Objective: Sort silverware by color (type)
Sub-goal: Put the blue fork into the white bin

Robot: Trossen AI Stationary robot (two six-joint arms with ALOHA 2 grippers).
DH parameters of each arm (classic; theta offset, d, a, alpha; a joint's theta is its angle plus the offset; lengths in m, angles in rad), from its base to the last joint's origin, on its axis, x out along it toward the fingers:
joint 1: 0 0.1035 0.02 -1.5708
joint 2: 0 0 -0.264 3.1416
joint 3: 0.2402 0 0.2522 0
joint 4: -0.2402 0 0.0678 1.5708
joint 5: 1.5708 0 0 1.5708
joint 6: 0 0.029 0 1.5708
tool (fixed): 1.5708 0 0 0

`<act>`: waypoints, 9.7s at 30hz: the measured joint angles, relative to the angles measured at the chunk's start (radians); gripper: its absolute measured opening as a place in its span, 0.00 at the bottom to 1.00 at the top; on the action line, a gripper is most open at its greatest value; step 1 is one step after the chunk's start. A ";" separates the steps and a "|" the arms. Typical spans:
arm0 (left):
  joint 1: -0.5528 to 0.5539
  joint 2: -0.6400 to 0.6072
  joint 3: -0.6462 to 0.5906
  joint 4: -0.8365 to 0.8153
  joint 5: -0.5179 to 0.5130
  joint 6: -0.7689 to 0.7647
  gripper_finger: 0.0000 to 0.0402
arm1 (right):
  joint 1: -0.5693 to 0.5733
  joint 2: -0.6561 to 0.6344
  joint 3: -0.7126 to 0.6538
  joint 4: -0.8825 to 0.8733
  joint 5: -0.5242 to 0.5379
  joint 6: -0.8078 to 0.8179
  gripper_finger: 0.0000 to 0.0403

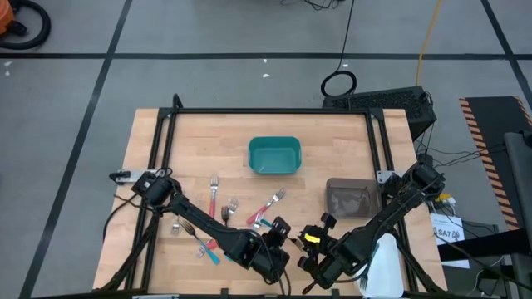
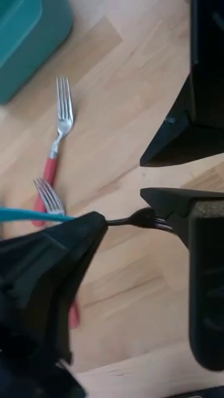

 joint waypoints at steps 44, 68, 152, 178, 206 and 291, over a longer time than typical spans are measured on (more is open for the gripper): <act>-0.002 0.000 0.000 0.000 -0.077 0.081 0.00 | -0.033 0.034 0.000 0.086 -0.079 -0.109 0.34; 0.019 0.000 -0.001 0.036 -0.074 -0.044 0.10 | -0.032 0.032 0.000 -0.003 -0.075 -0.133 0.01; 0.051 -0.826 -1.214 1.390 0.419 -0.269 0.20 | 0.077 -0.088 -0.005 0.236 0.390 -0.656 0.00; 0.032 -0.772 -1.213 1.560 0.414 -0.228 0.20 | -0.208 -0.088 -0.548 1.798 -0.054 -1.204 0.00; 0.053 -0.663 -1.119 1.567 0.359 -0.262 0.20 | -0.207 -0.088 -0.548 1.789 -0.055 -1.197 0.00; 0.047 -0.560 -0.983 1.587 0.329 -0.162 0.00 | -0.121 -0.089 -0.548 1.894 0.132 -1.381 0.21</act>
